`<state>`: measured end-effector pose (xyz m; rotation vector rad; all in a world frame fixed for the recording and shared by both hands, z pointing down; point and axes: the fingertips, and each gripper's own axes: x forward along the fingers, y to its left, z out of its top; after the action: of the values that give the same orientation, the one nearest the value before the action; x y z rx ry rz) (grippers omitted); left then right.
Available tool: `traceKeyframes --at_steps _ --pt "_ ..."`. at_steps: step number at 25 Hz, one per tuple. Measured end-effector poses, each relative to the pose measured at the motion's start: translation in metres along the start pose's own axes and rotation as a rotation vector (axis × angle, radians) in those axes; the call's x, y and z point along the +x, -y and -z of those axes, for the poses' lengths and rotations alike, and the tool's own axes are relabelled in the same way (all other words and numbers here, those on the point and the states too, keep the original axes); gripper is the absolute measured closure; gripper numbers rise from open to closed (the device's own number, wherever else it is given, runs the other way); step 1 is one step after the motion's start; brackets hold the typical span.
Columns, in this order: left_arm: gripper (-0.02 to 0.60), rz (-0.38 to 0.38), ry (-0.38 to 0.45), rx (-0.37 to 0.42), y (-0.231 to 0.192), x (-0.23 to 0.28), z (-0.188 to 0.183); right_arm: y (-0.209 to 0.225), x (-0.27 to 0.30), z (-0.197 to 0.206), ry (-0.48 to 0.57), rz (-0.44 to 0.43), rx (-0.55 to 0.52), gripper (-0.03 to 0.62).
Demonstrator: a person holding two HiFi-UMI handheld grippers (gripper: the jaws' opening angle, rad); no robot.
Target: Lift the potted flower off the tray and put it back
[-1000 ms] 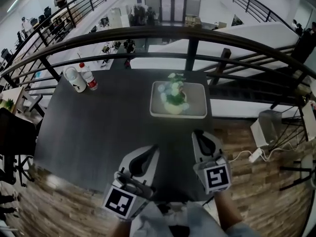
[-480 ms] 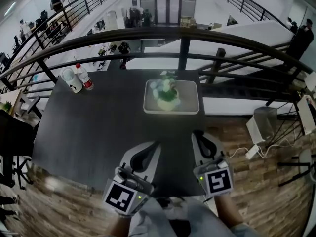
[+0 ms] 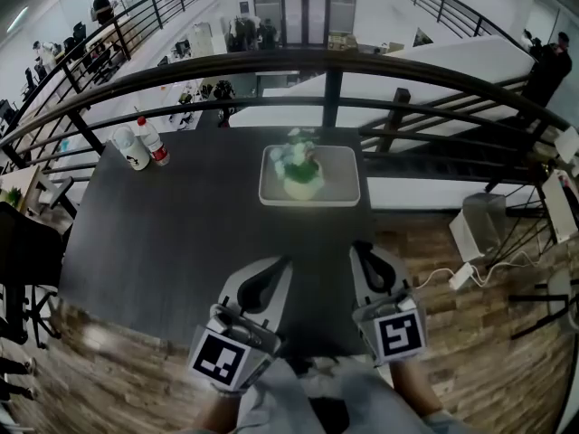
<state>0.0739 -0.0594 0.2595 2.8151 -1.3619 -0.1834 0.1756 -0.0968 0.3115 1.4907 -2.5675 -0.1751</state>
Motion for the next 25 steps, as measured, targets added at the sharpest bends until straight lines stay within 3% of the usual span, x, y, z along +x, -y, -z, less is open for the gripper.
traceKeyframes --at_steps 25 --pt "0.583 0.0 0.009 -0.006 0.0032 0.0007 -0.0007 -0.0008 -0.0002 0.0051 -0.012 -0.007 -0.027 0.592"
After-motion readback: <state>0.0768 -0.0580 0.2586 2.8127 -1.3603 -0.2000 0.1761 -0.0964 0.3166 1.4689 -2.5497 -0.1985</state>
